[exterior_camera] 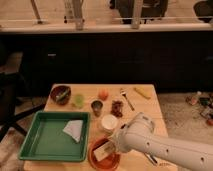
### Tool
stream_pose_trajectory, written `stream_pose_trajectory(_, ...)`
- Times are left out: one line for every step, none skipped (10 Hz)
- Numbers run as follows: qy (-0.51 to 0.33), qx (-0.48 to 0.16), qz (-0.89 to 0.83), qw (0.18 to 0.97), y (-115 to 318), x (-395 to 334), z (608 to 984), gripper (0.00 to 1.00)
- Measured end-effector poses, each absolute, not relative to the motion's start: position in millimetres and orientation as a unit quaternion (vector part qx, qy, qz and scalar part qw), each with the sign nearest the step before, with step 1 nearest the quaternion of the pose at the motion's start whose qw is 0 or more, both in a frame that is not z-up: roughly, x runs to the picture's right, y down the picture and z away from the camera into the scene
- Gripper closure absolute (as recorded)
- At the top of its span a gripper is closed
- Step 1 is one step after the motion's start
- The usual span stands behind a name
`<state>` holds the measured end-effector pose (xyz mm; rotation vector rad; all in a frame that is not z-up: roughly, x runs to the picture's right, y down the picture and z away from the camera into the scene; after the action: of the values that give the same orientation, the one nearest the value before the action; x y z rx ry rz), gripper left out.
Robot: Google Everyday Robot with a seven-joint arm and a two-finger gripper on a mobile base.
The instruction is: Place eraser in red bowl
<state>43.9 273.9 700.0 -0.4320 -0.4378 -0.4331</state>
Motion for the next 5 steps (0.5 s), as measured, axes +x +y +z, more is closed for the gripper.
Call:
stream_pose_trajectory(-0.214,-0.211,-0.211,0.930,273.9,43.9,700.0,0.40)
stream_pose_trajectory(-0.214,-0.211,-0.212,0.930,273.9,43.8,700.0,0.32)
stream_pose_trajectory(-0.214,-0.211,-0.211,0.930,274.6,43.6,700.3,0.24)
stream_pose_trajectory(-0.214,-0.211,-0.211,0.930,274.5,43.6,700.3,0.20)
stream_pose_trajectory(-0.214,-0.211,-0.211,0.930,274.5,43.9,700.3,0.20)
